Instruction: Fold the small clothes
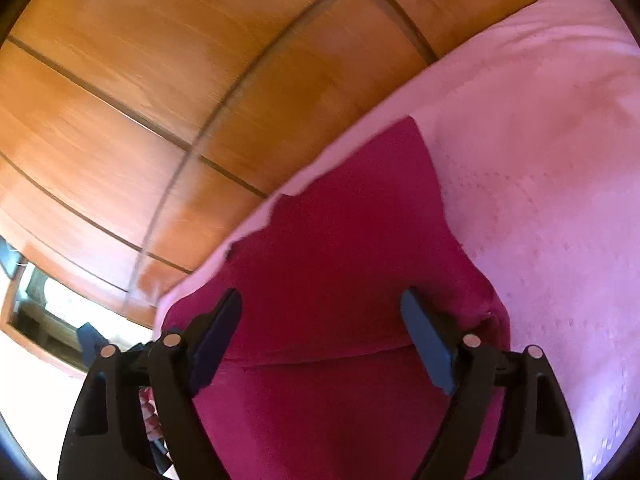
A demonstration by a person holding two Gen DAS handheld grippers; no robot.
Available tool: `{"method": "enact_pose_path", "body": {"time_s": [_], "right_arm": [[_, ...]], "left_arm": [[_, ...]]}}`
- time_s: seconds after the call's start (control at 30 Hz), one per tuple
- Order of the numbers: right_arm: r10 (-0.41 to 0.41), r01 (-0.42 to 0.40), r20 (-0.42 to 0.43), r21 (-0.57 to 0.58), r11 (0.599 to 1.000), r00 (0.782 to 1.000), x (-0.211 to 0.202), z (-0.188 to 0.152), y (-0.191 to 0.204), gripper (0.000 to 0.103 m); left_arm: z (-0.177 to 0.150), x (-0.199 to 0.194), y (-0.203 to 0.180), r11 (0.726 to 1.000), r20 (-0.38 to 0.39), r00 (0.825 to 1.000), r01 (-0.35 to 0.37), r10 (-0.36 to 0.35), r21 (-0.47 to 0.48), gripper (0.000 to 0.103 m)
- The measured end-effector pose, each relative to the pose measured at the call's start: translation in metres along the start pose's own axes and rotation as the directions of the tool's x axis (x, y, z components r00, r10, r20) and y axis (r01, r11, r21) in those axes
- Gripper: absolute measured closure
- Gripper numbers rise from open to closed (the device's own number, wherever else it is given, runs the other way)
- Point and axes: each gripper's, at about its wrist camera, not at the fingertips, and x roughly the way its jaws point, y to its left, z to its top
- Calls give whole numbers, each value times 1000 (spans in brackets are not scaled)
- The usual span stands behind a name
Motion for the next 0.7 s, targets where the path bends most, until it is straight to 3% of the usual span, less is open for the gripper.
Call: {"method": "enact_pose_path", "body": {"time_s": [0.13, 0.23, 0.27, 0.37, 0.5, 0.7], "right_arm": [[-49, 49, 7, -83, 995, 999, 5, -5, 5, 27], [-112, 110, 3, -164, 980, 994, 6, -9, 16, 26], [-127, 126, 3, -182, 975, 992, 8, -9, 16, 26], [-182, 185, 34, -240, 953, 983, 6, -15, 32, 22], [-185, 198, 71, -315, 928, 980, 3, -32, 54, 21], [-219, 215, 38, -417, 883, 975, 21, -63, 72, 18]], "left_arm": [[-13, 24, 8, 998, -47, 997, -67, 67, 11, 96], [-13, 23, 11, 998, -29, 997, -69, 69, -4, 95], [-13, 20, 11, 998, -20, 998, -67, 67, -18, 89], [-14, 7, 21, 996, -2, 999, -53, 53, -68, 84], [-20, -21, 47, 990, 41, 998, -42, 49, -138, 84], [-27, -66, 109, 953, 80, 989, -97, 125, -287, 84]]}}
